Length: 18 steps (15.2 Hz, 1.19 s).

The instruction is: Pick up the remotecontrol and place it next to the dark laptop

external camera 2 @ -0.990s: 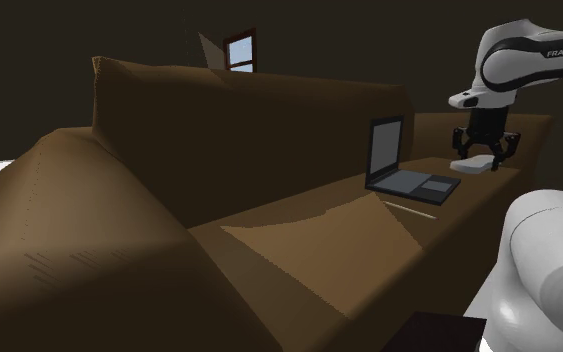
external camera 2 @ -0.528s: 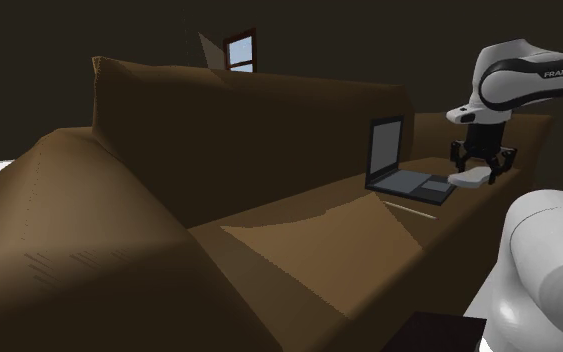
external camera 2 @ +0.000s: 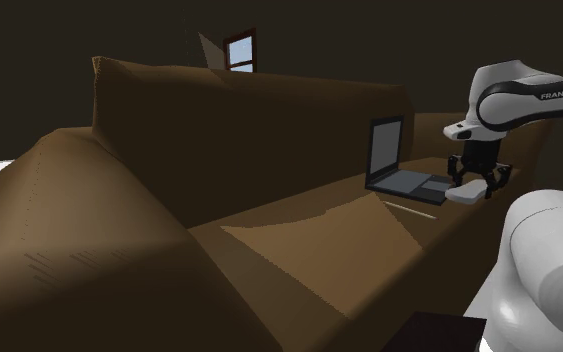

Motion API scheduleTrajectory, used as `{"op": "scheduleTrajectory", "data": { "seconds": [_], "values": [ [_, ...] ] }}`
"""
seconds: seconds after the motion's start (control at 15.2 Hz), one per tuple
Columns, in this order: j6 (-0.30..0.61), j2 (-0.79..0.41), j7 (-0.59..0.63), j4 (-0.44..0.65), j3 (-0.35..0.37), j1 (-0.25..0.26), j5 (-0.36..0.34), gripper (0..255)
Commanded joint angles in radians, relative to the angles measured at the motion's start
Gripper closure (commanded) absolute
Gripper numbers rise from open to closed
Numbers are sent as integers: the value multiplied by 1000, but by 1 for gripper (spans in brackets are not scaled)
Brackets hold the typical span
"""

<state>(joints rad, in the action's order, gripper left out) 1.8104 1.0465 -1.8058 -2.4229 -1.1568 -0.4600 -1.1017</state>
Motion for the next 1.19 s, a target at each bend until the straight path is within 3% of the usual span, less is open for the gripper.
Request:
{"op": "scheduleTrajectory", "data": {
  "seconds": [0.0,0.46,0.92,0.99,1.12],
  "values": [
    [19,1,7,-14,-21,0,-18,255],
    [83,-3,35,-53,-104,12,-86,255],
    [83,-3,35,-53,-104,13,-86,255],
    [83,-3,35,-53,-104,12,-86,0],
    [83,-3,35,-53,-104,13,-86,0]
  ]
}}
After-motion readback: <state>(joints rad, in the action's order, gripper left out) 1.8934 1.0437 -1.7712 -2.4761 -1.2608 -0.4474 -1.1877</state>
